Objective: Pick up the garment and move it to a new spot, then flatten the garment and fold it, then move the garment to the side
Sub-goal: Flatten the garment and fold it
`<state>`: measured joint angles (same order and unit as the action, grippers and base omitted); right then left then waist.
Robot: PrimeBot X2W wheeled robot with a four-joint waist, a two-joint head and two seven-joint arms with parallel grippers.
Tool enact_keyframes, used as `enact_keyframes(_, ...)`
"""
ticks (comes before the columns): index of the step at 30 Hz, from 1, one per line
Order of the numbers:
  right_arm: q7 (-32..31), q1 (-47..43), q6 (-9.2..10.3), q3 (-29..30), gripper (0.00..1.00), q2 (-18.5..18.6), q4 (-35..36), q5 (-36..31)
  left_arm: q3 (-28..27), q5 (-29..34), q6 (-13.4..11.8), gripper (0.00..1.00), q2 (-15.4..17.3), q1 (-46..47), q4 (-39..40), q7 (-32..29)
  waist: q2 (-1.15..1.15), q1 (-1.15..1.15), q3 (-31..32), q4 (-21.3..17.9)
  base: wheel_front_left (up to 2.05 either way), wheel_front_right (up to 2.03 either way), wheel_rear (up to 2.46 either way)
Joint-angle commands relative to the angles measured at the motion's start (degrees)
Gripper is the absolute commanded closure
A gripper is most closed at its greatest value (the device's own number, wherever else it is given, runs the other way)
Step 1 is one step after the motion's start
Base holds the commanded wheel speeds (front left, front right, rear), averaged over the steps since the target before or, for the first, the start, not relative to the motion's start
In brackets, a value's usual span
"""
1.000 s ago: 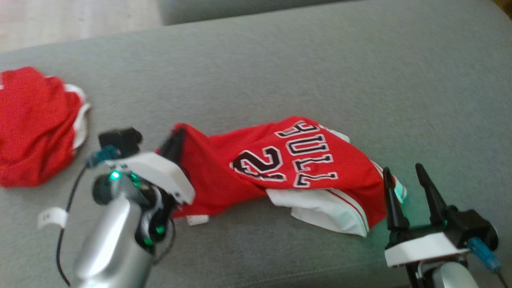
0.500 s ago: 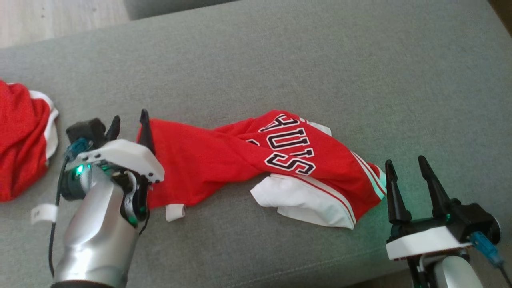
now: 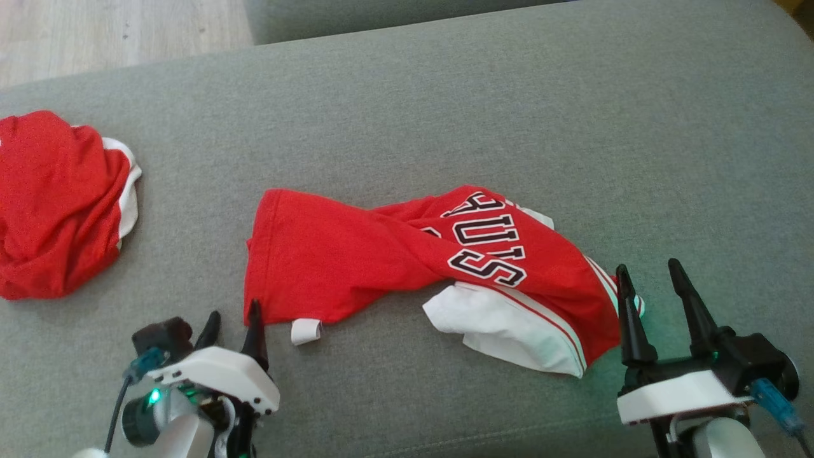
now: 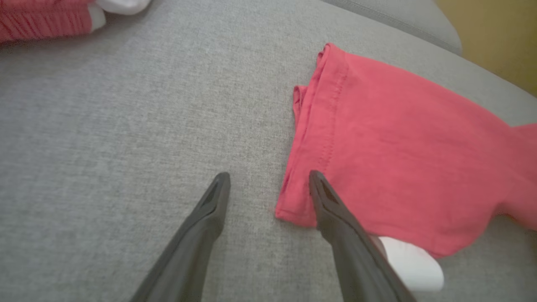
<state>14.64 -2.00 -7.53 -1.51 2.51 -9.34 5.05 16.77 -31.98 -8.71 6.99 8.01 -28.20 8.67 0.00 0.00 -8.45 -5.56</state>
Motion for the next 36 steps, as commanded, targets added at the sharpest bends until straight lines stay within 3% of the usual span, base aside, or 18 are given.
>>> enact_keyframes(1, 0.4, 0.8, 0.04, -1.4, 0.00, 0.4, 1.9, 0.0, -1.4, 0.0, -0.5, 0.00, 1.2, 2.6, 2.3, 0.0, 0.00, 0.00, -0.1, 0.1, 0.00, 0.00, 0.00)
enact_keyframes(7, 0.4, 1.4, 0.04, -2.0, 0.00, 0.4, 1.5, -0.3, 0.0, -0.2, -0.3, 0.01, 1.7, 1.8, 2.7, -3.4, 0.00, 0.00, 0.1, -0.1, 0.00, 0.00, 0.00)
enact_keyframes(8, 0.4, 1.4, 0.04, -2.0, 0.00, 0.4, 1.5, -0.3, 0.2, -0.4, -0.1, 0.34, 1.7, 1.7, 2.6, -4.0, 0.00, 0.00, 0.2, -0.4, 0.00, 0.00, 0.00)
enact_keyframes(9, 0.4, 1.4, 0.04, -2.0, 0.00, 0.4, 1.4, -0.3, 0.5, -0.6, 0.1, 0.60, 1.7, 1.5, 2.4, -4.7, 0.00, 0.00, 0.3, -0.6, 0.00, 0.00, 0.00)
enact_keyframes(10, 0.4, 1.2, 0.04, -1.9, 0.00, 0.4, 1.5, -0.2, 0.7, -0.7, 0.3, 0.72, 1.8, 1.3, 2.5, -5.1, 0.00, 0.00, 0.3, -0.7, 0.00, 0.00, 0.00)
enact_keyframes(11, 0.4, 1.1, 0.04, -1.7, 0.00, 0.4, 1.5, -0.2, 0.9, -0.8, 0.4, 1.00, 1.9, 1.2, 2.5, -5.6, 0.00, 0.00, 0.3, -0.8, 0.00, 0.00, 0.00)
enact_keyframes(17, 0.4, 0.5, 0.04, -1.2, 0.00, 0.4, 1.5, 0.1, 2.3, -0.6, 1.2, 1.00, 2.7, 0.7, 3.7, -7.5, 0.00, 0.00, 0.3, -0.7, 0.00, 0.00, 0.00)
enact_keyframes(21, 0.4, 0.4, 0.04, -1.1, 0.00, 0.4, 1.5, 0.3, 2.2, -0.9, 0.6, 1.00, 3.9, -2.0, 8.7, -8.8, 0.00, 0.00, 0.8, -0.5, 0.00, 0.00, 0.00)
enact_keyframes(31, 0.4, -0.6, 0.04, -0.5, 0.00, 0.4, 1.8, 0.7, -1.4, -3.9, -5.9, 1.00, 8.8, -18.4, 36.8, -14.6, 0.00, 0.00, 0.9, 2.3, 0.00, 0.00, 0.00)
enact_keyframes(36, 0.4, 0.7, 0.04, -1.8, 0.00, 0.4, 1.4, 0.9, -0.9, -5.1, -7.3, 1.00, 8.8, -21.2, 37.0, -17.5, 0.00, 0.00, 0.6, 2.3, 0.00, 0.00, 0.00)
